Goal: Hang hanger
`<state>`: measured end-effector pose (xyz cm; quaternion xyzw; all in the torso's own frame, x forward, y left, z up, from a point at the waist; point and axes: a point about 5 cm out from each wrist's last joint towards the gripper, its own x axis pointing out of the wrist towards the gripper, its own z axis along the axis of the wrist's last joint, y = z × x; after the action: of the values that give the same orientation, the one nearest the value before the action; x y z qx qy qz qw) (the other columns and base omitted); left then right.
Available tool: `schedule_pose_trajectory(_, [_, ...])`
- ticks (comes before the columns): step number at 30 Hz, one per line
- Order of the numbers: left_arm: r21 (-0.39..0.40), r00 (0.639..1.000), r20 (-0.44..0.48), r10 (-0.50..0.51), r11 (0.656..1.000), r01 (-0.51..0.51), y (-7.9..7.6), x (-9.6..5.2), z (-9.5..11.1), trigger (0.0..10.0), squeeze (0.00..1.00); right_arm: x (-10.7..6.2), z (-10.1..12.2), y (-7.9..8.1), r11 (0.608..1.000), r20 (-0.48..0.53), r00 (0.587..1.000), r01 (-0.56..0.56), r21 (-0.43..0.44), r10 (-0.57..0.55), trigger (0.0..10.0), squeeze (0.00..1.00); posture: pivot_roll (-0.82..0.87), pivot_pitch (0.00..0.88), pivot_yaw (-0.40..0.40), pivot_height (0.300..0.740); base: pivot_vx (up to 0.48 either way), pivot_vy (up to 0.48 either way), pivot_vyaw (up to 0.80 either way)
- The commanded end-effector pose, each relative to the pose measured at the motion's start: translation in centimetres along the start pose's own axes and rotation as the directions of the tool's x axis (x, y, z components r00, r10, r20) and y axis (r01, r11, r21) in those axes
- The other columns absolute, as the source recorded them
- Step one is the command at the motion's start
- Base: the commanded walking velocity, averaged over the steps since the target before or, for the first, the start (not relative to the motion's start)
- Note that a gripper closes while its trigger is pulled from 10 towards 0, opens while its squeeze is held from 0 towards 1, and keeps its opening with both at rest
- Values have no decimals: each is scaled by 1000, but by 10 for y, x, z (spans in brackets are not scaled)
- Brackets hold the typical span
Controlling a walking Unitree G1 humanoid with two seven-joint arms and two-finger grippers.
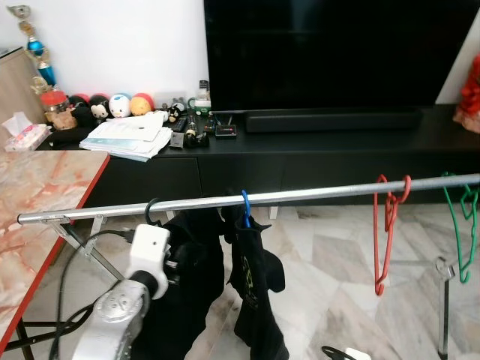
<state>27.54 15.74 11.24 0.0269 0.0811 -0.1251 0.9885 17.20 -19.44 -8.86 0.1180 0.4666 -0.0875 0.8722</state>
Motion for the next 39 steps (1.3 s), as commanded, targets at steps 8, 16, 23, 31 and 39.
schedule_pose_trajectory(8, [11, 994, 16, -108, 994, 108, -3, -5, 7, 10000, 0, 1, 2, 6, 1000, 5, 1000, -15, 3, 15, 10000, 0, 80, 56, 39, 740, 0, 0, 0])
schedule_pose_trajectory(16, [-2, 994, -14, -111, 994, 111, -6, -3, 4, 10000, 0, 1, 2, 6, 1000, 7, 1000, -13, 9, 13, 10000, 0, 80, 67, 44, 740, 0, 154, 0])
schedule_pose_trajectory(23, [16, 991, -22, -131, 991, 131, -8, -3, 4, 10000, 0, 1, 1, 7, 1000, 7, 1000, -14, 16, 14, 10000, 0, 80, 73, 48, 740, 0, 312, 0])
schedule_pose_trajectory(31, [35, 986, -17, -163, 986, 164, -10, -6, 7, 10000, 0, 1, 0, 7, 1000, 6, 1000, -15, 16, 14, 10000, 0, 83, 71, 49, 740, 0, 0, 0])
schedule_pose_trajectory(39, [73, 991, -15, -135, 988, 136, -6, -4, 13, 10000, 0, 1, 0, 7, 1000, 4, 1000, -16, 14, 16, 10000, 0, 85, 59, 46, 740, 0, 0, 0])
